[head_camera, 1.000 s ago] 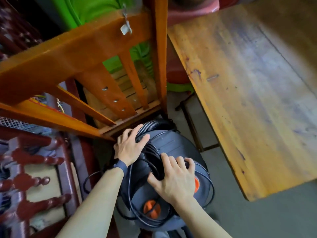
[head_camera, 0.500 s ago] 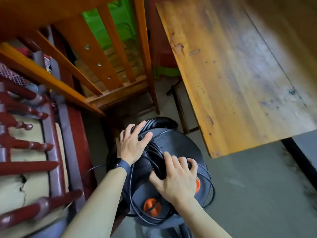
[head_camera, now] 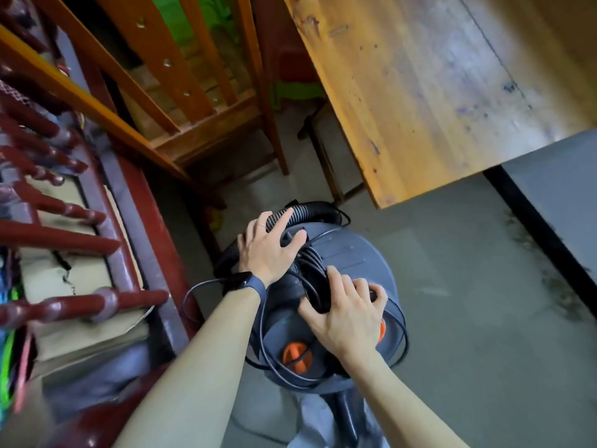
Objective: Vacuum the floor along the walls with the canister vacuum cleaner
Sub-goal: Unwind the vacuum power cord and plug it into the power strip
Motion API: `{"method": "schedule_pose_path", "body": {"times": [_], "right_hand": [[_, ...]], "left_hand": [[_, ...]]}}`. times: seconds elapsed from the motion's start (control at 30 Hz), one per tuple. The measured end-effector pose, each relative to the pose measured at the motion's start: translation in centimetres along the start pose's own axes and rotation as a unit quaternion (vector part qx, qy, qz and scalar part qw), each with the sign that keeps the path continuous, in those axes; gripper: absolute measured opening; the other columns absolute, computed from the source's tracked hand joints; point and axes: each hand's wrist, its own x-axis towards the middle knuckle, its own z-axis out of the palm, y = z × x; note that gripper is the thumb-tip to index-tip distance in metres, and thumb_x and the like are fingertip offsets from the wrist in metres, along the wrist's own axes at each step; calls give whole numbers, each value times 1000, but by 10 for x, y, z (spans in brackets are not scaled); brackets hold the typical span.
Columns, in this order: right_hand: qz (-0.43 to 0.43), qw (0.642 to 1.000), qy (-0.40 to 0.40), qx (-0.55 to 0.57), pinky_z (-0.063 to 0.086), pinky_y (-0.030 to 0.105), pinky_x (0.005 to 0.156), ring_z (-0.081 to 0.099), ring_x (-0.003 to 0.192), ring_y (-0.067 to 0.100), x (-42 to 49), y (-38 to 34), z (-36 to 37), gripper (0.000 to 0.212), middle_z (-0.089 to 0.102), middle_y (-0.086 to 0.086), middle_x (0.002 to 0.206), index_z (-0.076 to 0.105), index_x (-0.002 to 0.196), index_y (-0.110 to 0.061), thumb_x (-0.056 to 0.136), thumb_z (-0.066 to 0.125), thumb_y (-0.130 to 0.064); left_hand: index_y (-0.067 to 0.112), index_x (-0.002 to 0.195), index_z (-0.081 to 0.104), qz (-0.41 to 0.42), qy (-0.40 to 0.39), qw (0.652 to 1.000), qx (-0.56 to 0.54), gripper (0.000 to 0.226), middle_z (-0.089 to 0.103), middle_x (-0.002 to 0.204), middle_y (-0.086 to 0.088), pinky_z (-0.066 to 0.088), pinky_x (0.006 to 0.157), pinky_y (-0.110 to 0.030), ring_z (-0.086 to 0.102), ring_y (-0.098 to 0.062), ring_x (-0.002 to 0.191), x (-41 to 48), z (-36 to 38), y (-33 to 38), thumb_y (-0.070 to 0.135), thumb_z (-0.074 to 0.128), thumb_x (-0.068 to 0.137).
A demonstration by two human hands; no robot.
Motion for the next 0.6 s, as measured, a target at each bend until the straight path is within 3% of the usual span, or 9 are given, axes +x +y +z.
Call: {"method": "schedule_pose_path", "body": {"times": [0.37, 0.6], "right_hand": [[-46, 998, 40, -10, 40, 46, 96, 60, 83, 29, -30, 53, -11, 57, 64, -5, 82, 70, 115, -21, 75, 67, -61], [-40, 999, 20, -16, 40, 45, 95, 60, 85, 29, -71, 76, -17, 58, 65, -4, 85, 69, 117, -22, 76, 67, -63]], "left_hand": [[48, 149, 27, -1, 20, 1000, 5, 73, 33, 152, -1, 24, 111, -57, 28, -29, 137, -48, 31, 20, 78, 14, 84], [46, 149, 31, 11, 31, 999, 32, 71, 37, 150, -4, 30, 109, -55, 33, -30, 134, -89, 50, 30, 76, 16, 86]]}}
